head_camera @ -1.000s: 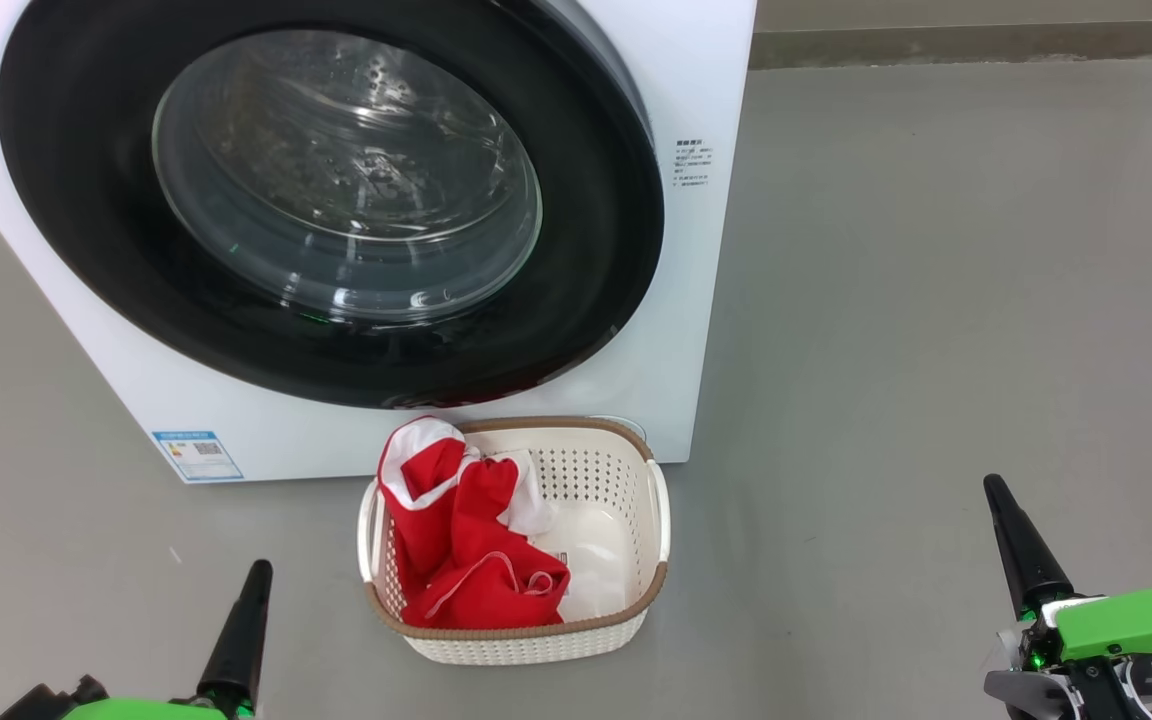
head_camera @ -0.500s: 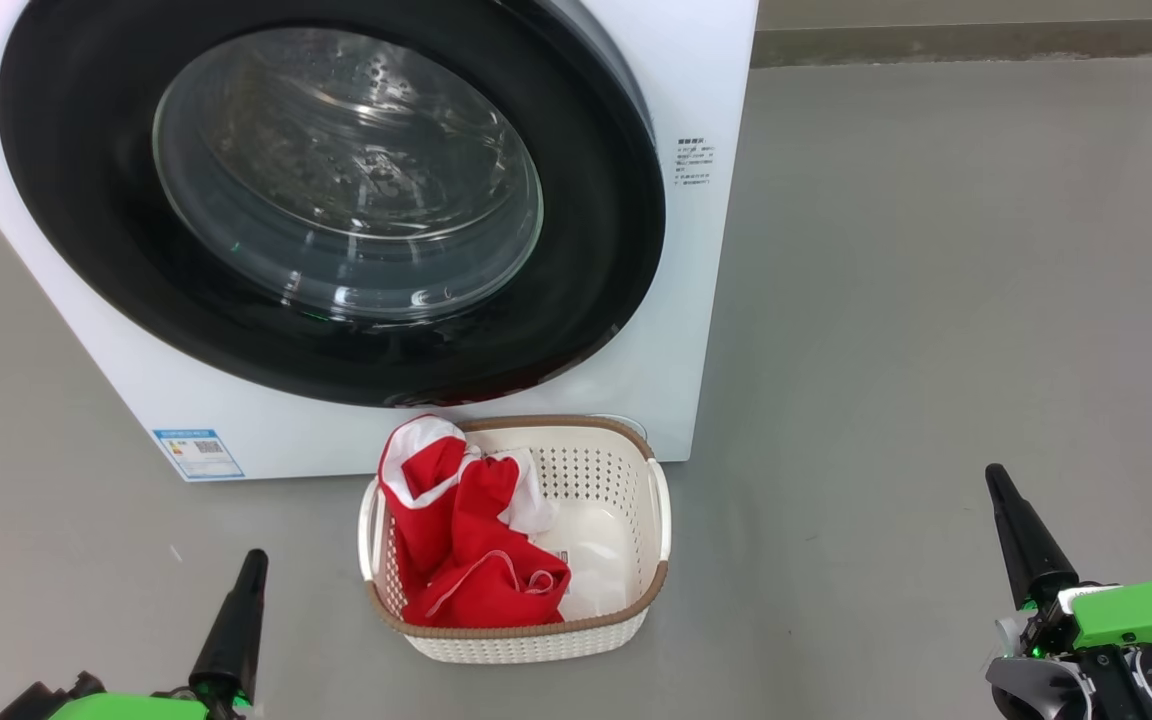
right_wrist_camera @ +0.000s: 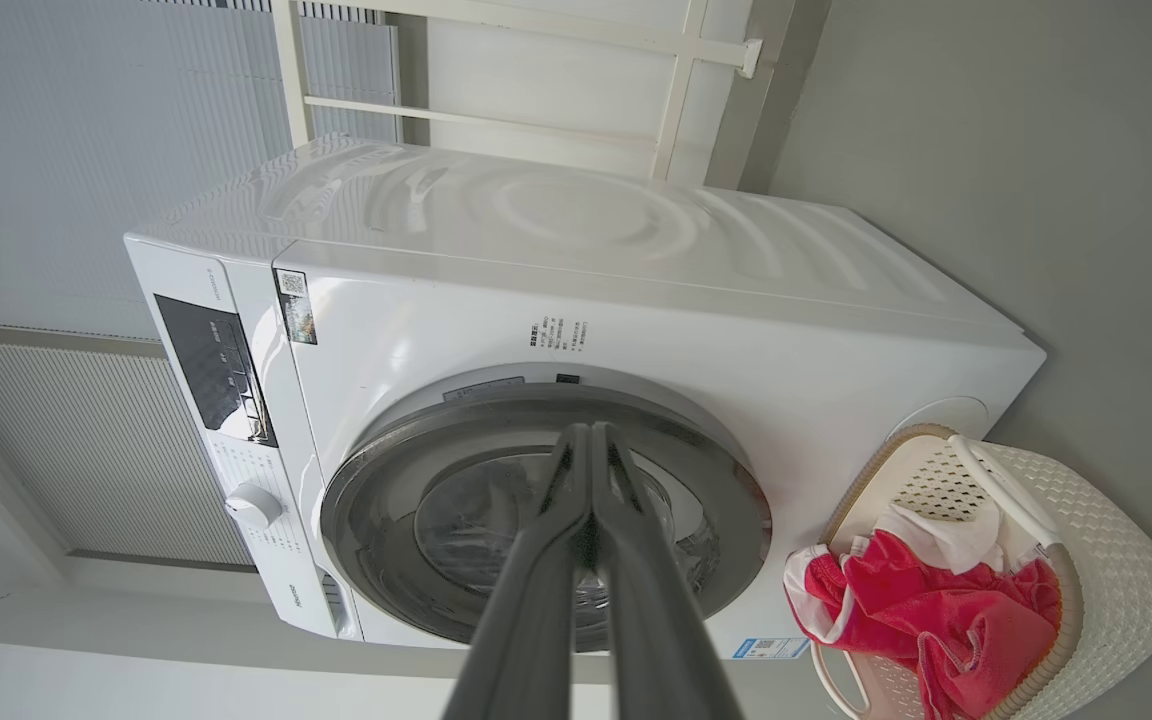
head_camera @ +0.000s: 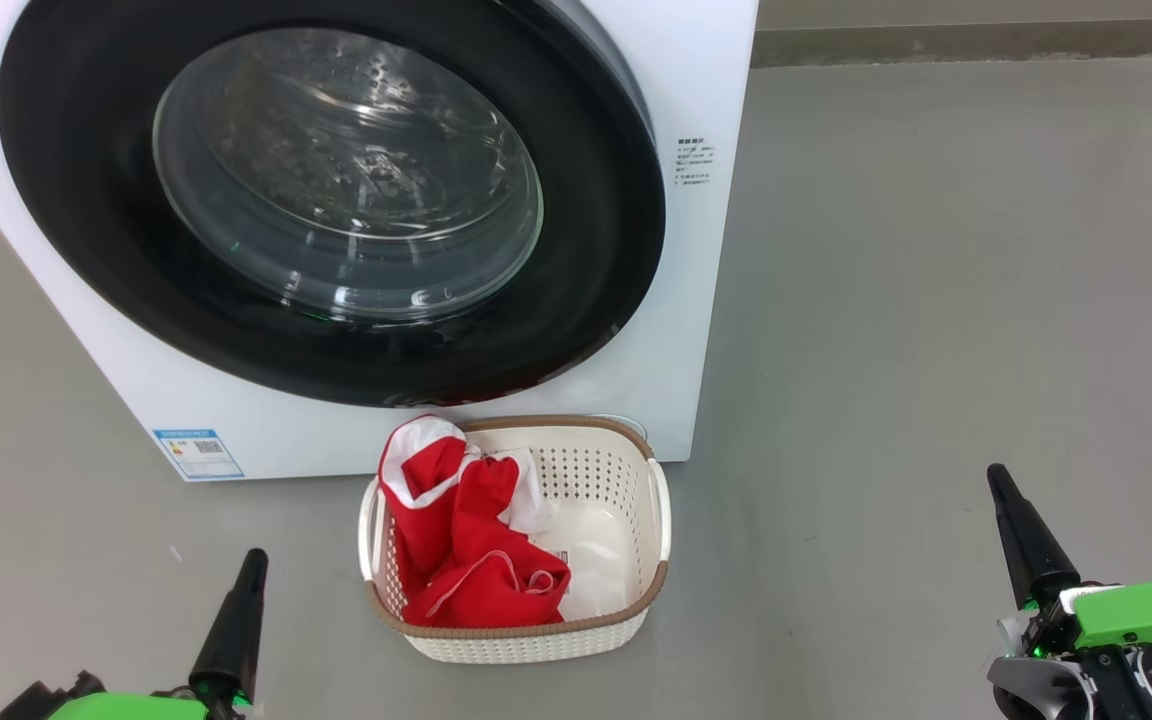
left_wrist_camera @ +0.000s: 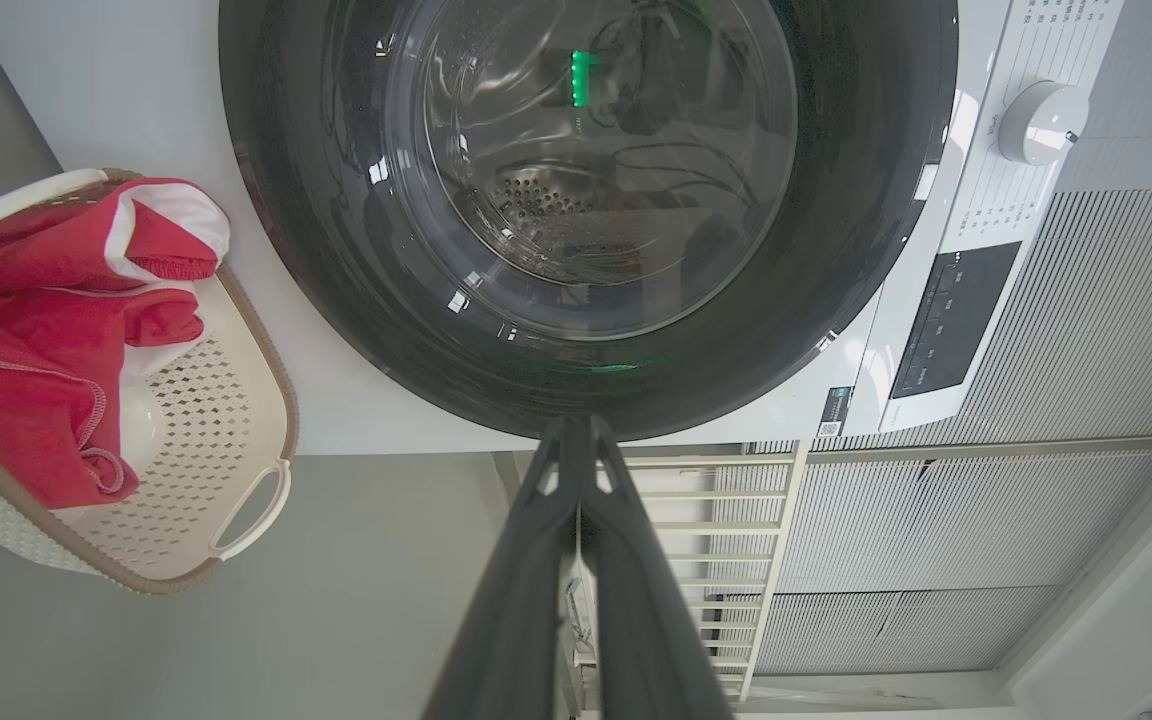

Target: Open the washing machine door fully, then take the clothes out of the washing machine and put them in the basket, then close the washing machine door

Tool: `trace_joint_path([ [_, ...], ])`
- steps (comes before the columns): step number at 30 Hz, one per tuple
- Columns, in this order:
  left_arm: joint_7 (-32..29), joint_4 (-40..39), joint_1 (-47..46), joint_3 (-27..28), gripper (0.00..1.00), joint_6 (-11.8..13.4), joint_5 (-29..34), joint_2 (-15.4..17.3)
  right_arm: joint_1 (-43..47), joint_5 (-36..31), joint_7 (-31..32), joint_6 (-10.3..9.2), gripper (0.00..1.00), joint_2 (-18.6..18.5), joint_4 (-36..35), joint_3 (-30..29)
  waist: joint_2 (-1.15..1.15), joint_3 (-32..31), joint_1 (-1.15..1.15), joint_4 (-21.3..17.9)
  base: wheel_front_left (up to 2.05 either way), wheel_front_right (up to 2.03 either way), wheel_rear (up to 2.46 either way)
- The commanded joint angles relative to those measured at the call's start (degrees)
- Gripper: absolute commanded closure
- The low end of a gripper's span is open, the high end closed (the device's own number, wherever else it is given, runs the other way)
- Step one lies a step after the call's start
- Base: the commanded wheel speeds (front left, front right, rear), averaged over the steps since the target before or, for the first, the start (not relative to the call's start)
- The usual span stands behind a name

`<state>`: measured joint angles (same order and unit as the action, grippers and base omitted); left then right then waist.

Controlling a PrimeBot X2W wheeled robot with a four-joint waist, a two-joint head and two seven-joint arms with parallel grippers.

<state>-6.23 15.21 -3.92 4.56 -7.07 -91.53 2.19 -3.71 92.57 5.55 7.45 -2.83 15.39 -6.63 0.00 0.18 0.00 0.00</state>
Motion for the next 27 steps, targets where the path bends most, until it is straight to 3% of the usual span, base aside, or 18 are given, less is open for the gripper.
trace_joint_path([
  [1, -0.3, -1.1, -2.3, 2.0, 1.0, -0.4, -0.6, 0.7, -2.4, 0.3, 0.3, 0.03, 1.0, -0.7, -1.4, 1.0, 0.0, 0.0, 0.0, 0.0, 0.0, 0.0, 0.0],
  [27, -0.3, -1.2, -2.3, 2.0, 1.0, -0.4, -0.6, 0.7, -2.4, 0.1, 0.5, 0.03, 1.0, -0.5, -1.4, 0.7, 0.0, 0.0, 0.0, 0.0, 0.0, 0.0, 0.0],
])
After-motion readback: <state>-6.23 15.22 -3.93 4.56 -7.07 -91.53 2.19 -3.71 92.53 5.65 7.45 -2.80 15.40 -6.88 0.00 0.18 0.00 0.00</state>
